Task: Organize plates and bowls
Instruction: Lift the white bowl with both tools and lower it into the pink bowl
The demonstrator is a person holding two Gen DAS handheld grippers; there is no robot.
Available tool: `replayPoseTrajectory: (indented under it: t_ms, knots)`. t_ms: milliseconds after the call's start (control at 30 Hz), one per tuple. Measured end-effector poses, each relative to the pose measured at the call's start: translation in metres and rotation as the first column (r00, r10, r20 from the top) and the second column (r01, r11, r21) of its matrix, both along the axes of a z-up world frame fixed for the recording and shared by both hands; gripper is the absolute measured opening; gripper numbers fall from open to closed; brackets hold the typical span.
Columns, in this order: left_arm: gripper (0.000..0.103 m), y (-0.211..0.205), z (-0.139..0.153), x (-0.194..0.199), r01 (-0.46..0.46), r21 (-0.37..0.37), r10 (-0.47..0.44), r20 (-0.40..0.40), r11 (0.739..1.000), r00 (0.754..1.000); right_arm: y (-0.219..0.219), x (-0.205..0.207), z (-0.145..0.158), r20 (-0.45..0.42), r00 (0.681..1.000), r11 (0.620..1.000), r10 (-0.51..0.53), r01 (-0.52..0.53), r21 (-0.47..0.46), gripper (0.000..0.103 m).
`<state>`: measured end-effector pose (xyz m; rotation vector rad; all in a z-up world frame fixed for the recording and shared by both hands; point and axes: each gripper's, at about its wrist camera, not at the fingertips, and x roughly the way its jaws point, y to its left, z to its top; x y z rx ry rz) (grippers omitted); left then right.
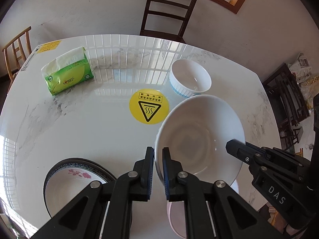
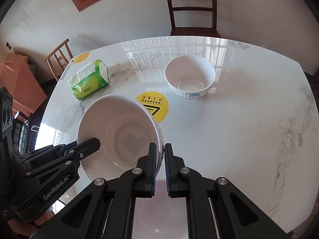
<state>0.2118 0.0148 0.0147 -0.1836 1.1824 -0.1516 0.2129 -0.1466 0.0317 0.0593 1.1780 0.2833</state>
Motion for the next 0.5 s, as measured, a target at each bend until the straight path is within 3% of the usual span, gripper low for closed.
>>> replayPoseTrajectory:
  t_ms: [500]
  knots:
    - [0.009, -0.041, -0.02, -0.061, 0.101, -0.002, -0.101, -0.054, 0.995, 0.993, -0.042, -0.077, -0.013, -0.031, 0.999, 1.0, -0.026, 0.026, -0.017, 0.009]
